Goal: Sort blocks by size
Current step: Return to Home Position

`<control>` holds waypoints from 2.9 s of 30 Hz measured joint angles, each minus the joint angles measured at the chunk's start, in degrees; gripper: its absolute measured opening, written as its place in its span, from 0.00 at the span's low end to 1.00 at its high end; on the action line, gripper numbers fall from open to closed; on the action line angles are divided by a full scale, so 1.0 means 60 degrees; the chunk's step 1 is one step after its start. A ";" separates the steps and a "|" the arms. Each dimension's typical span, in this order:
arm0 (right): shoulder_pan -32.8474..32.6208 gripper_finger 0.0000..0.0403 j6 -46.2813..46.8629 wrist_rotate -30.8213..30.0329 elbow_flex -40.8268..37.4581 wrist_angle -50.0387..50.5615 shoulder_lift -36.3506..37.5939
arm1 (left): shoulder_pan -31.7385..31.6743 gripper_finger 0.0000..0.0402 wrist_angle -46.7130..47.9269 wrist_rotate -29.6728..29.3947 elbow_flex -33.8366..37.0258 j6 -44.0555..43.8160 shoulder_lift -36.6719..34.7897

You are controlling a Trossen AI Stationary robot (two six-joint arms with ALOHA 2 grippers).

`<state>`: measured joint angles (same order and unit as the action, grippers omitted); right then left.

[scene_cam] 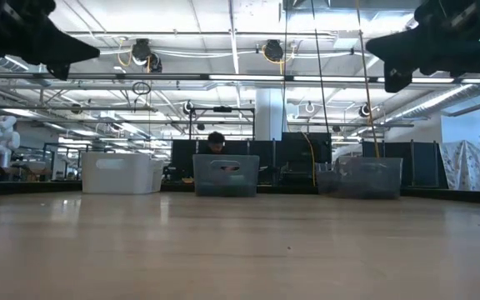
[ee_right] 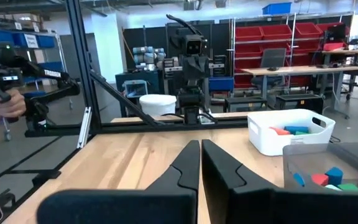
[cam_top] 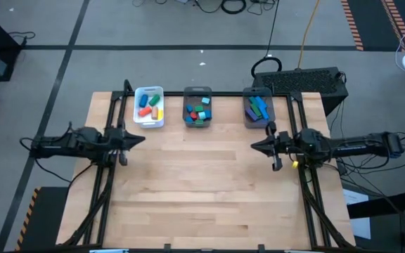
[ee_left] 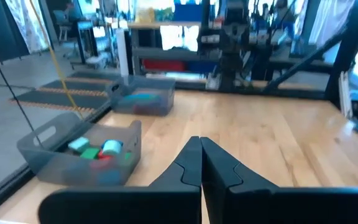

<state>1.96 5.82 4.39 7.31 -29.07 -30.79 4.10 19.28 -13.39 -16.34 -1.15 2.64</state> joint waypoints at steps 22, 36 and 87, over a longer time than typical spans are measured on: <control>-0.0026 0.00 -0.0325 -0.0280 -0.0462 0.1914 0.2839 | 0.0007 0.02 -0.0114 -0.0016 0.0313 -0.0215 -0.0435; -0.0007 0.00 -0.0286 -0.0303 -0.1086 0.2469 0.4342 | 0.0007 0.02 -0.0588 0.0022 0.1104 -0.0261 -0.0435; -0.2302 0.00 -0.0538 -0.2755 -0.1082 0.4297 0.5090 | 0.0098 0.02 -0.3549 0.0827 0.2665 -0.0426 -0.0294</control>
<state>-11.86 2.59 -12.14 0.82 -3.29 -0.25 4.69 -2.02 -8.43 -0.35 -3.70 0.87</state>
